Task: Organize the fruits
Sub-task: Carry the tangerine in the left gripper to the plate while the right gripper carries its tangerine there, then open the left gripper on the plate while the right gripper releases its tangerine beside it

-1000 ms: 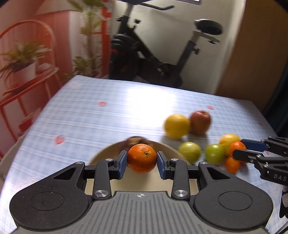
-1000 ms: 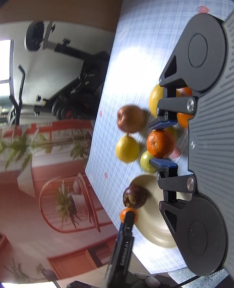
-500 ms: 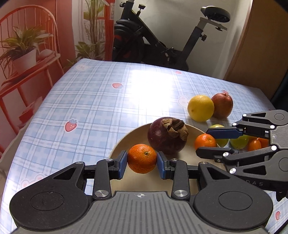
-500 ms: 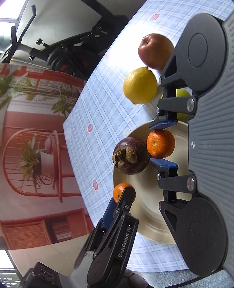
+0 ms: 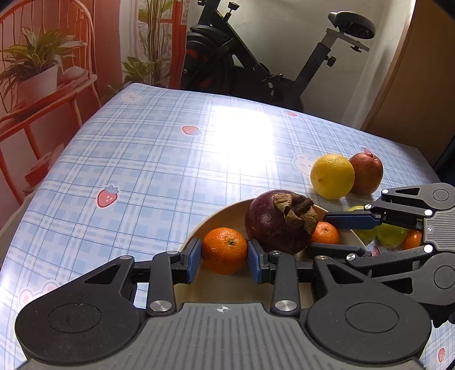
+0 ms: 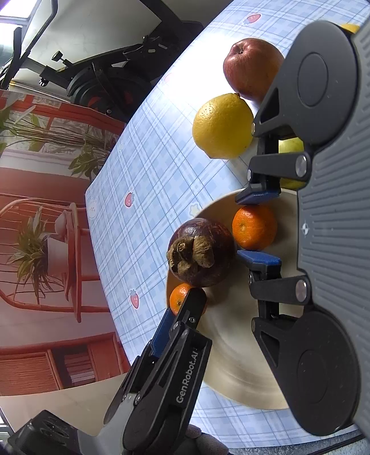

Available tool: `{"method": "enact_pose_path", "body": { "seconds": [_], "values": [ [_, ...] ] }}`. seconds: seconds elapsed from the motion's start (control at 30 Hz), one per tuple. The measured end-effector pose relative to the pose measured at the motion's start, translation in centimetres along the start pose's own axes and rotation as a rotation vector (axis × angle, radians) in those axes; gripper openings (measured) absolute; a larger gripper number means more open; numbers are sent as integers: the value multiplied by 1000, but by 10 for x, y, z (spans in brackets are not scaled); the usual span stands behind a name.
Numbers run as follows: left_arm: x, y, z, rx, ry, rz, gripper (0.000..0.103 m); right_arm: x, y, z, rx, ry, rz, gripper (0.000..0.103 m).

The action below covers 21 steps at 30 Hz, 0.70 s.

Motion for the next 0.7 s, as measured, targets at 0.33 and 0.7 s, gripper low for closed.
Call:
{"method": "enact_pose_path", "body": {
  "seconds": [0.33,0.7],
  "values": [
    [-4,8,-7,23,-16,-2,38,-7,1,-5,29,-24,4,38],
    [14,6,-9,55,-49,-20,39,8,-3,-5,-14,-26,30,40]
  ]
}}
Point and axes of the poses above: each gripper's, at about its wrist camera, not at the fingertips, and x roughly against the way its jaws point, y to its left, z to its underside, the point moved 8 cm from there along -x, roughly the way its jaws point, and after that the axes turned 15 degrees about z, right-handed, at the moved point
